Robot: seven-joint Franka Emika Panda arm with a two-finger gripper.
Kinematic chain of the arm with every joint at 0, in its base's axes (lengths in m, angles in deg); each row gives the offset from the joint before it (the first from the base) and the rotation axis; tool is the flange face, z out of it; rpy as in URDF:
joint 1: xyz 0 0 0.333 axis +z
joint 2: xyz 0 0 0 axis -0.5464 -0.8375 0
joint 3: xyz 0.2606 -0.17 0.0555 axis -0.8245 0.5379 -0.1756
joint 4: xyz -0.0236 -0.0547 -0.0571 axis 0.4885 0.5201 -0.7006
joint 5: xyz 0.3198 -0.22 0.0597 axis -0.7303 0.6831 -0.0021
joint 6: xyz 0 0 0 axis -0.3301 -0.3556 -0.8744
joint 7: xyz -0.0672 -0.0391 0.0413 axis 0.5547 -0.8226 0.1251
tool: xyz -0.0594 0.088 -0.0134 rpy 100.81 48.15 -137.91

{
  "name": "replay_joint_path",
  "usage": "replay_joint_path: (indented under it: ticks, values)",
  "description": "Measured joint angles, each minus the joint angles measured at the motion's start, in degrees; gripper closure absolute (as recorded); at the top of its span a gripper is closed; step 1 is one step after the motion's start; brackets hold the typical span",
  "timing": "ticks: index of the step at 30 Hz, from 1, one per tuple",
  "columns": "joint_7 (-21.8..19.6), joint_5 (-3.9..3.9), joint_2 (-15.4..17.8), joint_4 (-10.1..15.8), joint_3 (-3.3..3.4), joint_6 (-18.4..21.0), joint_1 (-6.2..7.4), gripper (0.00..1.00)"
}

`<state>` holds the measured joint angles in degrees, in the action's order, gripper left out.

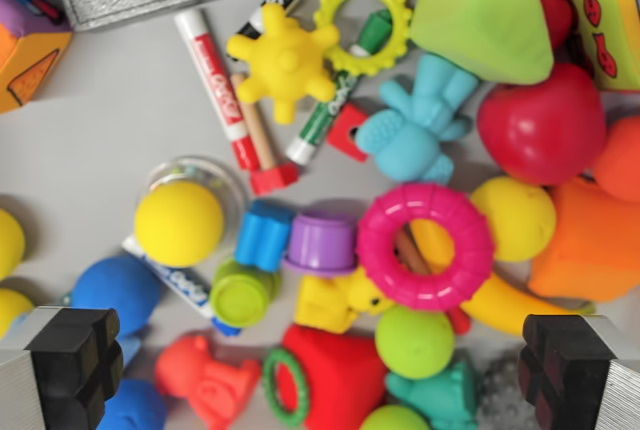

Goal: Pick an object from the bin

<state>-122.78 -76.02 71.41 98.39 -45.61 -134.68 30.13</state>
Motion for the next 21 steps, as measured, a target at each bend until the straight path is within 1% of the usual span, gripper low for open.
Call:
replay_joint_path:
  ticks: [14,21]
  values:
    - [-0.05,0.0,0.0,0.04,0.0,0.0,0.0,0.0]
    - [-0.73,0.0,0.2,0.58,-0.01,-0.09,0.12,0.0]
